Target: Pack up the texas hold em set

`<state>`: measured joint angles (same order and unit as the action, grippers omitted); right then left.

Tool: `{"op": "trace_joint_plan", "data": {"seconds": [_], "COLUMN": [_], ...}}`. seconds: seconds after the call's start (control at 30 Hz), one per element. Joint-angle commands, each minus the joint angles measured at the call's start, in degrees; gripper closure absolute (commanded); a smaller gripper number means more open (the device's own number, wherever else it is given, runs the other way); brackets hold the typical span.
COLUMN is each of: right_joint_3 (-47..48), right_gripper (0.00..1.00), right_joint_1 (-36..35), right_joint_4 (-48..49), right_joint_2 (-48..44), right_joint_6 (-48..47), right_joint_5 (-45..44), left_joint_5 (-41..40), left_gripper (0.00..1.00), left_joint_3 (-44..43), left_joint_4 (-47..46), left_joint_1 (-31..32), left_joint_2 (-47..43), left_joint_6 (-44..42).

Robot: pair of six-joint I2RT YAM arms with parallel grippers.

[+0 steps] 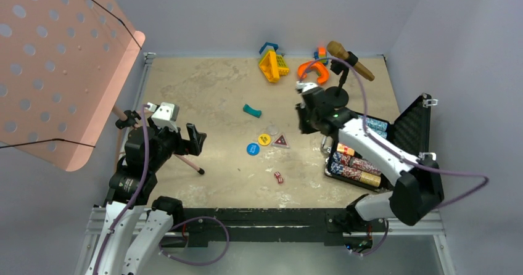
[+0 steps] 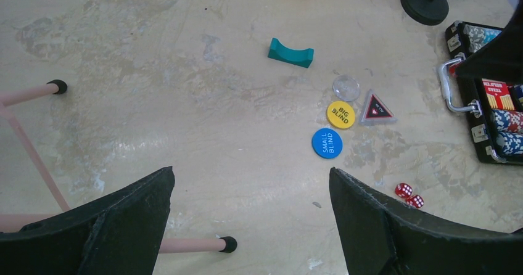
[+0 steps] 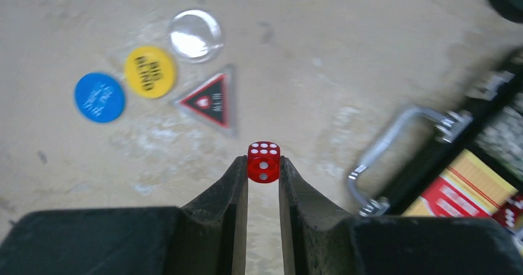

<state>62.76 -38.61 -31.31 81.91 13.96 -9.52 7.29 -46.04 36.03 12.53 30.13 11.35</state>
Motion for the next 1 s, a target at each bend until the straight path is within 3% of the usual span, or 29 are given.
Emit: {"op": "trace_joint_plan", "data": {"seconds": [0.0,0.2,0.33,0.97], "right_joint_3": [-4.7,-8.6,-7.4,-2.9], "right_gripper": [1.00,1.00,1.00,1.00], "right_joint_1": [13.1,34.6,42.3,45.6], "right_joint_4": [-4.8,-4.0,-4.1,-12.6], "right_joint_2": [-7.5,-11.0,-8.7,4.4], "right_joint_6": [-0.5,-4.6,-6.0,-7.7], "right_joint_5": [0.5,4.1,4.5,-1.9], "left_joint_5": [1.4,1.8,1.6,1.6], "left_gripper": [0.01,0.01,0.01,0.01], "left_joint_3": [0.3,0.4,0.3,0.4], "left_joint_4": [-2.7,-3.0,-2.9,-3.6], "left_joint_1": [0.2,0.2,0.2,0.3], "left_joint_2": [-0.4,-0.8,-1.0,-0.2], "left_joint_6": [0.0,0.0,-0.1,-0.3]}}
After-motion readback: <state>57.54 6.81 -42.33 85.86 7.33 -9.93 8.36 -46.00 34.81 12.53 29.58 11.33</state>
